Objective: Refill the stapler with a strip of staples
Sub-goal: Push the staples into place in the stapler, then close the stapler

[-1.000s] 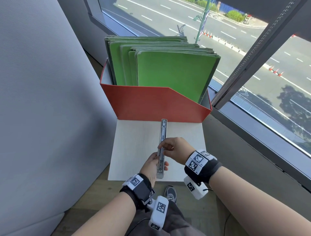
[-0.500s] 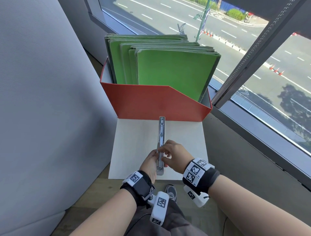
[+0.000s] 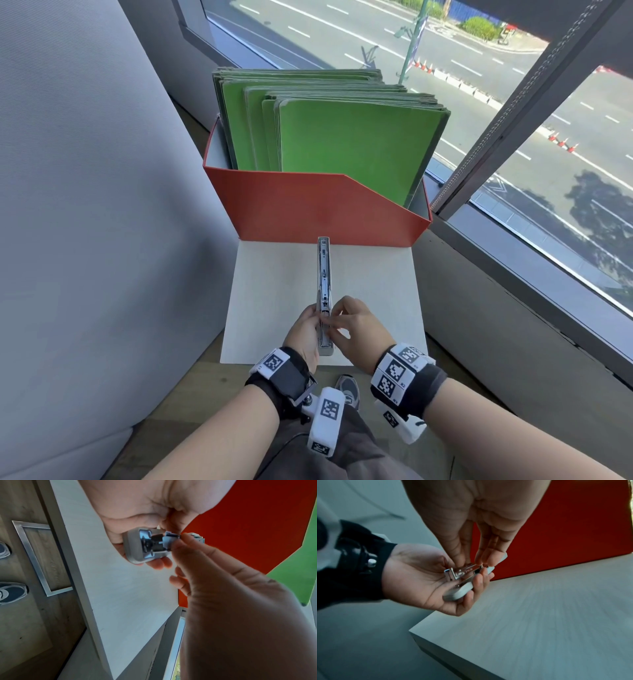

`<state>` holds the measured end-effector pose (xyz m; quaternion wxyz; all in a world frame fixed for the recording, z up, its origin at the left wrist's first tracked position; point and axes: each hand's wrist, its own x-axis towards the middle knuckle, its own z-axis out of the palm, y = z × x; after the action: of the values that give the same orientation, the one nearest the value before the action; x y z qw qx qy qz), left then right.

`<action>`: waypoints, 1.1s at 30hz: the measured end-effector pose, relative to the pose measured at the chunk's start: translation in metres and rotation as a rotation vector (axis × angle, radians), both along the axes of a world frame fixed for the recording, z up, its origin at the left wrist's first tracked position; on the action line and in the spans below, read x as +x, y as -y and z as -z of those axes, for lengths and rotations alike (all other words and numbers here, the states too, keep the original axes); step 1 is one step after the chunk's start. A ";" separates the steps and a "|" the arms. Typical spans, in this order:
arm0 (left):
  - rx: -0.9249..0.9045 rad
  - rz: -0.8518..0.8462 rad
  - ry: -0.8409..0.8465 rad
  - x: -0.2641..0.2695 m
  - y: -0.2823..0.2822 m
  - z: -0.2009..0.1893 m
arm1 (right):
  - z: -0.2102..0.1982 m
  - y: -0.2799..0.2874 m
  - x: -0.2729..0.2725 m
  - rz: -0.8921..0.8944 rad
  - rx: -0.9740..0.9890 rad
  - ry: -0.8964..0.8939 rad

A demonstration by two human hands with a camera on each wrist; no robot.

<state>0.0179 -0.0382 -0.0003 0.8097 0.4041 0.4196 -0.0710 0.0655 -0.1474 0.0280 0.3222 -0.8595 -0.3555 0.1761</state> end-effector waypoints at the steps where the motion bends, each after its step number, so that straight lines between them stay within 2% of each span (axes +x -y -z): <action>1: -0.006 -0.012 0.005 0.001 -0.001 0.000 | 0.002 0.002 -0.001 -0.016 -0.005 0.026; 3: 0.008 -0.012 0.019 0.002 -0.004 -0.001 | 0.001 0.003 0.000 -0.043 -0.012 0.016; 6: 0.052 0.035 0.015 0.001 -0.006 -0.001 | -0.011 0.001 0.018 -0.002 -0.018 -0.129; 10: 0.074 0.088 -0.022 -0.004 -0.004 0.000 | -0.019 -0.011 0.060 0.221 -0.018 -0.242; 13: 0.065 0.116 -0.035 -0.009 -0.002 -0.003 | -0.013 -0.021 0.088 0.386 -0.037 -0.454; 16: 0.053 0.130 -0.041 -0.012 0.002 -0.004 | 0.000 -0.032 0.107 0.465 -0.030 -0.656; 20: 0.000 0.133 -0.045 -0.016 0.007 -0.005 | 0.007 -0.044 0.118 0.505 0.055 -0.764; 24: -0.037 0.122 -0.071 -0.019 0.010 -0.005 | 0.004 -0.050 0.121 0.446 0.011 -0.737; 28: -0.039 0.114 -0.108 -0.015 0.011 -0.005 | 0.006 -0.051 0.123 0.380 -0.080 -0.564; 33: -0.044 0.083 -0.192 -0.004 0.011 -0.005 | -0.005 -0.052 0.116 0.255 -0.082 -0.312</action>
<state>0.0137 -0.0489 0.0047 0.7707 0.3948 0.4765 -0.1521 0.1810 -0.0955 0.0331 0.3578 -0.8722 -0.1821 0.2794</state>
